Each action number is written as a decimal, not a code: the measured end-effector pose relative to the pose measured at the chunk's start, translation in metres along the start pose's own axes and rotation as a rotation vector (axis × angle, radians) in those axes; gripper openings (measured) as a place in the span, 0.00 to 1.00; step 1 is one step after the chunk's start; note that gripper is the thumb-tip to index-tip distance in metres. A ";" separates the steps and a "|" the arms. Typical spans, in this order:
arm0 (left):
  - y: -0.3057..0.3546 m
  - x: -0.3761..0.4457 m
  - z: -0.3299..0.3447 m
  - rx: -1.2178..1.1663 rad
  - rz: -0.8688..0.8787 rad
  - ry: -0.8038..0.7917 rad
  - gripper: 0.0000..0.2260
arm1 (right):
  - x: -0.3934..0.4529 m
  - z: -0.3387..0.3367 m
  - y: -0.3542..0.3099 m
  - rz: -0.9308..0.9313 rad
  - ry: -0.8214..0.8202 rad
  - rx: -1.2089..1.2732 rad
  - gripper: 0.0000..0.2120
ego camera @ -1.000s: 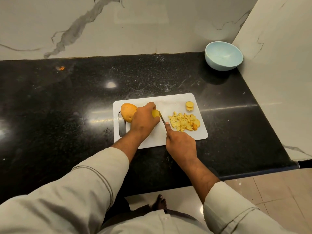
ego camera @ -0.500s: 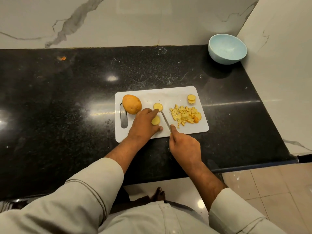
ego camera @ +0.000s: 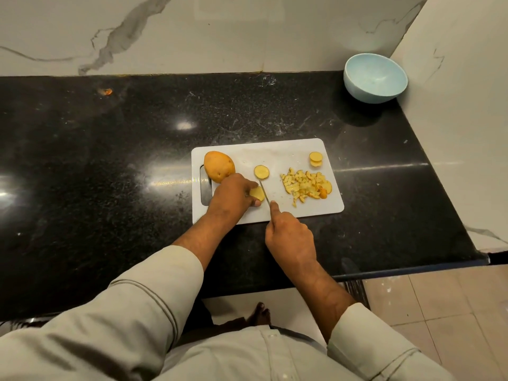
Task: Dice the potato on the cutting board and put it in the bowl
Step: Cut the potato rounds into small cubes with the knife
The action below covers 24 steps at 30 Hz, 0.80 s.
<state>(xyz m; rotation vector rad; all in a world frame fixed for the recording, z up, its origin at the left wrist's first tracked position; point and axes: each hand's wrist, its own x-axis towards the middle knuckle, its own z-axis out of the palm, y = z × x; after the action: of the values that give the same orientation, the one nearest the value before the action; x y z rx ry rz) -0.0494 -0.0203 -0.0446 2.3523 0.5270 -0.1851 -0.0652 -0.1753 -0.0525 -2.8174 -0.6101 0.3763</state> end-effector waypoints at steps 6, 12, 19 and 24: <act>0.005 0.006 -0.001 0.139 0.028 -0.033 0.21 | -0.003 0.005 -0.005 -0.009 0.000 -0.045 0.26; 0.009 0.008 -0.002 0.285 0.078 -0.068 0.17 | 0.000 0.011 -0.013 -0.007 0.015 -0.068 0.28; 0.012 0.010 -0.005 0.324 0.100 -0.101 0.15 | 0.019 0.010 -0.017 -0.006 -0.025 -0.065 0.30; 0.014 0.007 -0.006 0.251 0.074 -0.063 0.17 | 0.003 0.012 -0.014 -0.009 -0.045 -0.069 0.30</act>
<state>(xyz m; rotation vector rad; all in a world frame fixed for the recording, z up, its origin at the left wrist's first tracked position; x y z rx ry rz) -0.0373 -0.0228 -0.0337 2.5949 0.4053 -0.3050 -0.0711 -0.1595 -0.0610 -2.8779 -0.6574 0.4264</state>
